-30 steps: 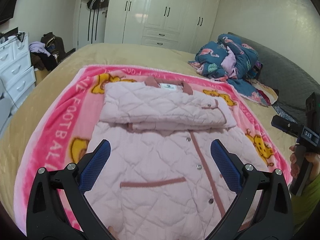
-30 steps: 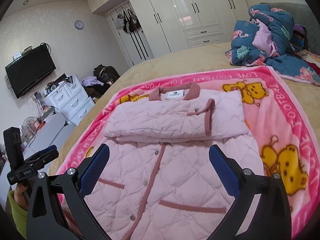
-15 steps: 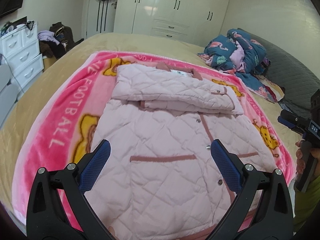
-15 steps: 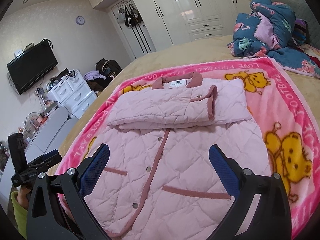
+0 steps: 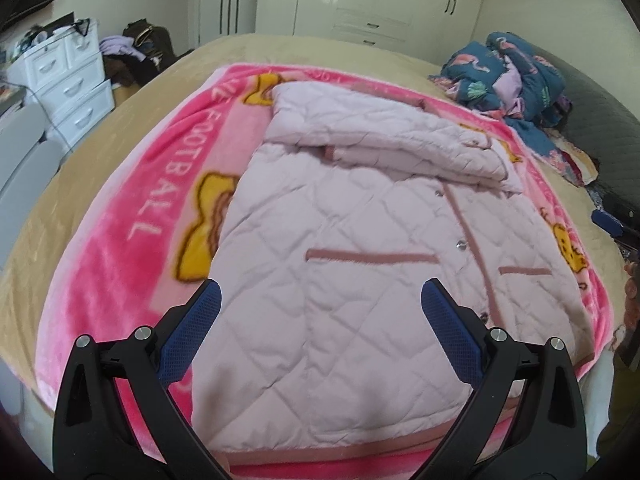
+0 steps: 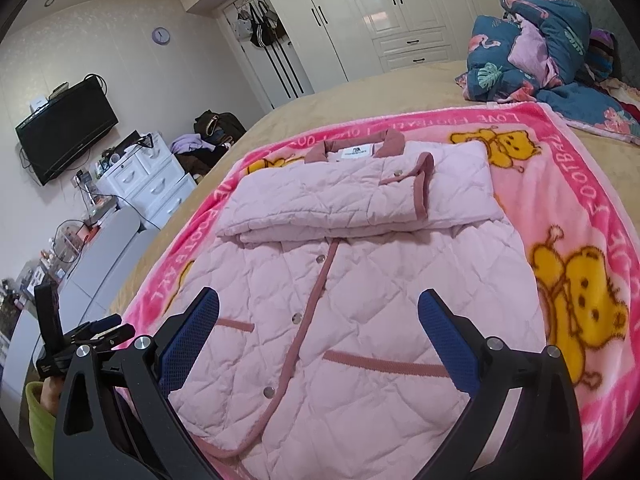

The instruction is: Fold large clothes

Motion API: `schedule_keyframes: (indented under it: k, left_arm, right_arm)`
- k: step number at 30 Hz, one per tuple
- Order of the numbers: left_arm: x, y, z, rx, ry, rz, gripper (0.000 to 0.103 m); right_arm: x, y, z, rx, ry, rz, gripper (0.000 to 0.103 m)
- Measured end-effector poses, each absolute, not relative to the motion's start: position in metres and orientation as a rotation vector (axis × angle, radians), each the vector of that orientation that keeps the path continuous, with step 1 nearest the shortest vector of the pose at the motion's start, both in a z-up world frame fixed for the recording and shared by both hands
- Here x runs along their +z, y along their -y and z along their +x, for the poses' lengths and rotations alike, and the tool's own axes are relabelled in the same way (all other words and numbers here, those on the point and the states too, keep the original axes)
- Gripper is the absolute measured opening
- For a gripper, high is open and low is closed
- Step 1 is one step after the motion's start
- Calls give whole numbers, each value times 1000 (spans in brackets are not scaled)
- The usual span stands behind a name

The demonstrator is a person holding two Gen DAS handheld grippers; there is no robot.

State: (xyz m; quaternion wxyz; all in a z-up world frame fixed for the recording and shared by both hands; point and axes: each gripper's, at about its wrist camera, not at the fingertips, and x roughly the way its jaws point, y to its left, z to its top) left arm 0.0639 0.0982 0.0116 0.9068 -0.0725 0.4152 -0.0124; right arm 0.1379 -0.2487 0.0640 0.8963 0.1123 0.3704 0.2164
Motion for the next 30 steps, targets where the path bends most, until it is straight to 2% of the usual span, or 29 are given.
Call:
schedule_keyframes:
  k: [15,30]
  left_arm:
    - [-8,-125,53,29,-946,-253,94]
    - [-48,-154,58,63,-1143,-413,94]
  right_arm:
    - [57,271,125,423,-788,246,99]
    - [37,309,107,372,-832,267,99]
